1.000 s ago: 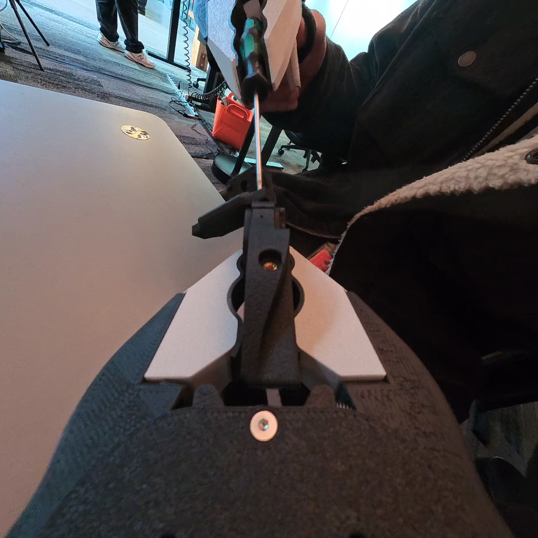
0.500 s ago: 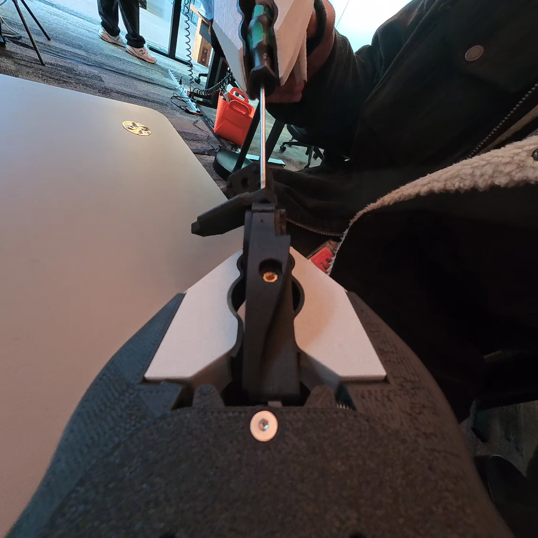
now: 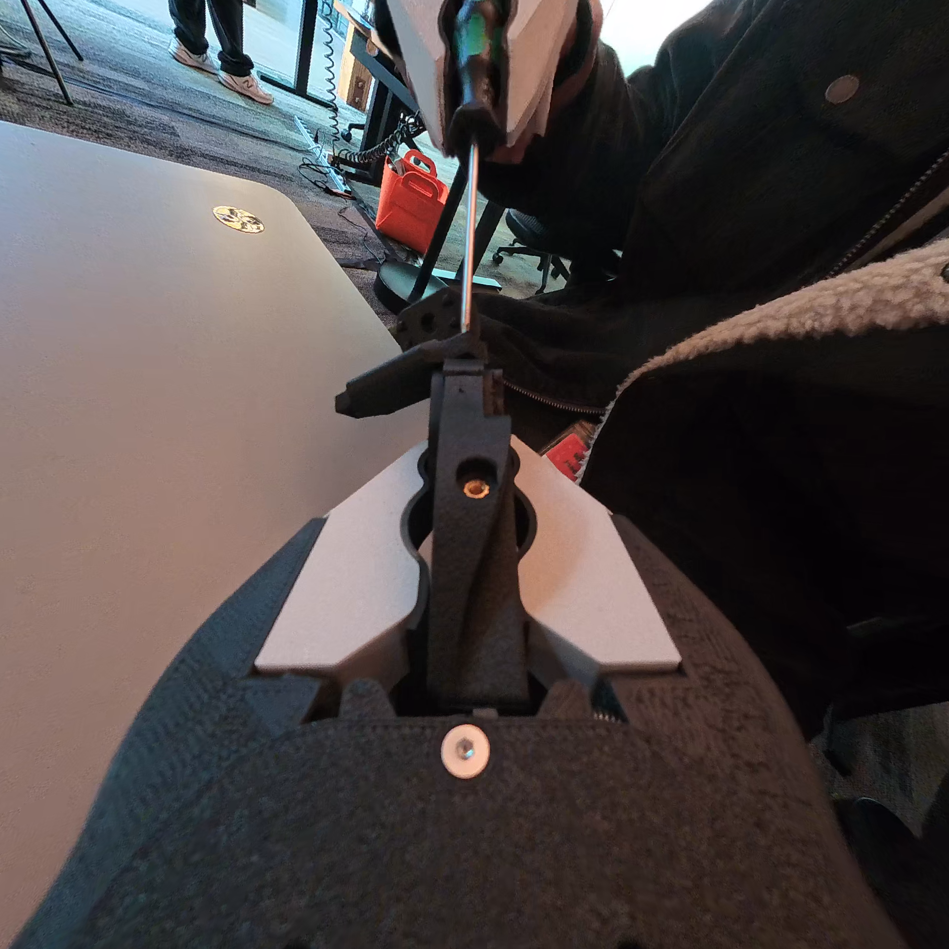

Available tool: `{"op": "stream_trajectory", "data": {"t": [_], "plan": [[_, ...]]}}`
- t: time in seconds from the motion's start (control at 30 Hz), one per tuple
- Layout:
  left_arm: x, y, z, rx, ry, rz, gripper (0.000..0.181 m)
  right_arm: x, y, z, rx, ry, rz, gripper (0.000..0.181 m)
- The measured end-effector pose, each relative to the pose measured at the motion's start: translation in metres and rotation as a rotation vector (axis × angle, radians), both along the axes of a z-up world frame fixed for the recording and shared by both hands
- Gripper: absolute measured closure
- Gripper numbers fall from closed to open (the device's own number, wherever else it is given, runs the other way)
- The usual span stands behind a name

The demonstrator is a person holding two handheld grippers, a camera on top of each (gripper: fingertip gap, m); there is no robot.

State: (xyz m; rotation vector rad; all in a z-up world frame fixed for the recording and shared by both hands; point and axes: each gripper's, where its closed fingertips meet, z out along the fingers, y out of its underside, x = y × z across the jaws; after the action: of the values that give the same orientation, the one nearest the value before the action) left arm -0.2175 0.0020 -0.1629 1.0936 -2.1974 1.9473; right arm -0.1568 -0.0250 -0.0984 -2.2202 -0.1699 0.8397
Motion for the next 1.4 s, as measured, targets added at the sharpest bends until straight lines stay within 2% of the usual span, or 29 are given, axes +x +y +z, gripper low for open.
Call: {"op": "stream_trajectory", "data": {"t": [0.13, 0.2, 0.33, 0.37, 0.43, 0.53, 0.67, 0.73, 0.87, 0.93, 1.03, 1.13, 1.4], "plan": [[0.0, -0.002, -0.003, -0.004, 0.019, -0.009, 0.159, 0.001, 0.002, 0.001, 0.155, -0.266, 0.159, 0.165], [-0.001, -0.002, -0.001, -0.011, 0.014, -0.013, 0.159, 0.0, 0.003, 0.004, 0.375, -0.513, 0.319, 0.165], [-0.002, -0.003, 0.005, -0.037, -0.002, -0.019, 0.159, -0.004, 0.0, 0.011, 0.958, -1.158, 0.685, 0.165], [-0.002, -0.003, 0.005, -0.039, 0.0, -0.019, 0.159, -0.005, 0.0, 0.012, 1.028, -1.264, 0.742, 0.165], [-0.002, -0.005, 0.005, -0.043, 0.002, -0.027, 0.159, -0.007, -0.002, 0.012, 1.081, -1.361, 0.804, 0.164], [-0.003, -0.005, 0.005, -0.039, -0.001, -0.033, 0.159, -0.008, -0.008, 0.017, 1.023, -1.268, 0.765, 0.165], [-0.002, 0.0, 0.008, -0.049, -0.012, -0.014, 0.159, -0.008, -0.019, 0.043, 0.917, -0.891, 0.516, 0.165], [-0.002, 0.0, 0.008, -0.046, -0.013, -0.012, 0.159, 0.0, -0.019, 0.041, 0.683, -0.658, 0.351, 0.165], [-0.002, -0.002, 0.005, -0.032, -0.007, -0.016, 0.159, -0.003, -0.015, 0.025, 0.188, -0.104, 0.123, 0.165], [-0.001, -0.002, 0.005, -0.03, -0.006, -0.015, 0.159, -0.001, -0.01, 0.026, 0.093, 0.083, 0.028, 0.165], [-0.001, -0.002, 0.005, -0.028, -0.007, -0.014, 0.159, 0.003, -0.004, 0.018, 0.045, 0.077, -0.042, 0.165], [-0.001, -0.003, 0.005, -0.025, -0.009, -0.014, 0.159, -0.003, -0.005, 0.007, -0.004, 0.04, -0.027, 0.165], [-0.001, -0.004, 0.002, -0.012, -0.003, -0.015, 0.159, -0.001, -0.004, 0.004, -0.011, 0.043, -0.035, 0.165]]}}
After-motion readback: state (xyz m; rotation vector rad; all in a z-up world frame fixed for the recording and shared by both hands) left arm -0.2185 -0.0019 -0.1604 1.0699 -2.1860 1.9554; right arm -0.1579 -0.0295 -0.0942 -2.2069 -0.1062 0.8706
